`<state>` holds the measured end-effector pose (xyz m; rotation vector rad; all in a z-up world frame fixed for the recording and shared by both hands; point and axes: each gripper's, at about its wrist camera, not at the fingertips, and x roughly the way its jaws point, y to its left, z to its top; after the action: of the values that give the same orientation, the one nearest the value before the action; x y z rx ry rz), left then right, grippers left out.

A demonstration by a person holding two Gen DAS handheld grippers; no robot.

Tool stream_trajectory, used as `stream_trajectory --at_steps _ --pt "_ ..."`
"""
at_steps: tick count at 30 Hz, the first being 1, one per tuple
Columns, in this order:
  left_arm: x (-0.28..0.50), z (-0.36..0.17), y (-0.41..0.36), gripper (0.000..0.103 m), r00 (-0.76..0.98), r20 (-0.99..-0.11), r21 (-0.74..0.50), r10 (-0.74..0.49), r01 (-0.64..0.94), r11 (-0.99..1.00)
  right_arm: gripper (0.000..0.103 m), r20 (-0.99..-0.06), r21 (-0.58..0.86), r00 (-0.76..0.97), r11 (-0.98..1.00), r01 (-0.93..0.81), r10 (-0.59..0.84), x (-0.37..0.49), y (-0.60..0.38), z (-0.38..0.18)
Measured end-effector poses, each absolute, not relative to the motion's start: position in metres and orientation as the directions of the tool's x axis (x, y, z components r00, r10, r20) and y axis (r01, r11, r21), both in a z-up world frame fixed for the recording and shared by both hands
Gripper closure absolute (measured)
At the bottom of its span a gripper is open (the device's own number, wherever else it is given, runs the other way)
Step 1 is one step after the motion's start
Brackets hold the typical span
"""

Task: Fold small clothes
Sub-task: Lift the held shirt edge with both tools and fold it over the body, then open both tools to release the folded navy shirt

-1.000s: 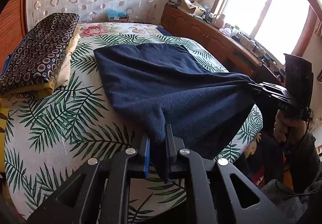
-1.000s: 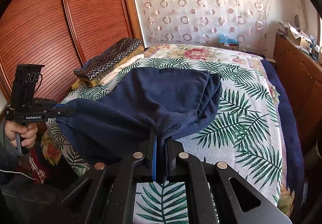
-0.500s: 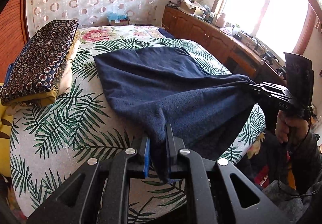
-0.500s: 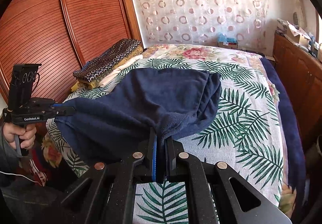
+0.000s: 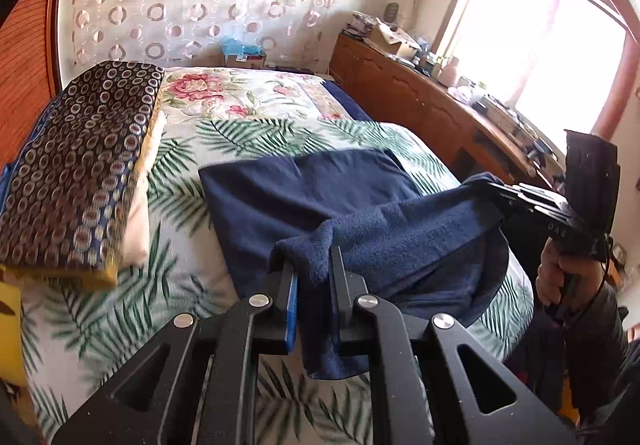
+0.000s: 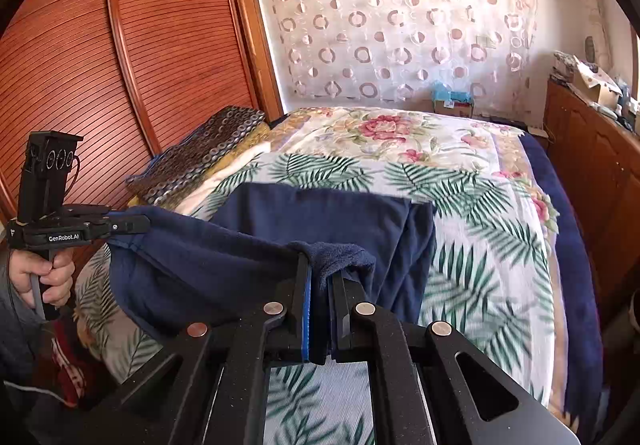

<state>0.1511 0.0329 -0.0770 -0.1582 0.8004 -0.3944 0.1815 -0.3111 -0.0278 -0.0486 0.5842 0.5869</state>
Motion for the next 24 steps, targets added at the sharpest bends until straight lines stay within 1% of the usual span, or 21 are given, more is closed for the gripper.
stream_trajectory --at_steps 3,9,17,21,22,23,24 --pt "0.175 -0.077 0.038 0.090 0.626 -0.662 -0.315 -0.413 0.267 0.911 0.097 -0.536 0.141 0.674 0.841 -0.522 0.509 0.208 -0.308 -0.030" --pt "0.213 -0.077 0.037 0.090 0.624 -0.670 -0.313 -0.401 0.253 0.916 0.097 -0.542 0.165 0.671 0.847 -0.506 0.506 0.253 -0.303 -0.035" --pt "0.244 -0.089 0.035 0.090 0.593 -0.702 -0.309 -0.394 0.245 0.919 0.097 -0.585 0.163 0.648 0.853 -0.496 0.488 0.296 -0.293 -0.044" --pt "0.252 -0.090 0.036 0.090 0.582 -0.704 -0.314 -0.406 0.258 0.914 0.092 -0.601 0.156 0.640 0.856 -0.493 0.479 0.310 -0.286 -0.041" --pt "0.253 -0.089 0.036 0.089 0.580 -0.703 -0.317 -0.411 0.262 0.911 0.090 -0.602 0.160 0.638 0.855 -0.493 0.480 0.311 -0.287 -0.040" --pt "0.254 -0.089 0.038 0.083 0.580 -0.700 -0.321 -0.417 0.266 0.909 0.088 -0.607 0.159 0.637 0.858 -0.488 0.475 0.315 -0.286 -0.038" --pt "0.255 -0.087 0.040 0.078 0.584 -0.693 -0.325 -0.423 0.271 0.906 0.084 -0.614 0.159 0.638 0.864 -0.477 0.465 0.317 -0.287 -0.037"
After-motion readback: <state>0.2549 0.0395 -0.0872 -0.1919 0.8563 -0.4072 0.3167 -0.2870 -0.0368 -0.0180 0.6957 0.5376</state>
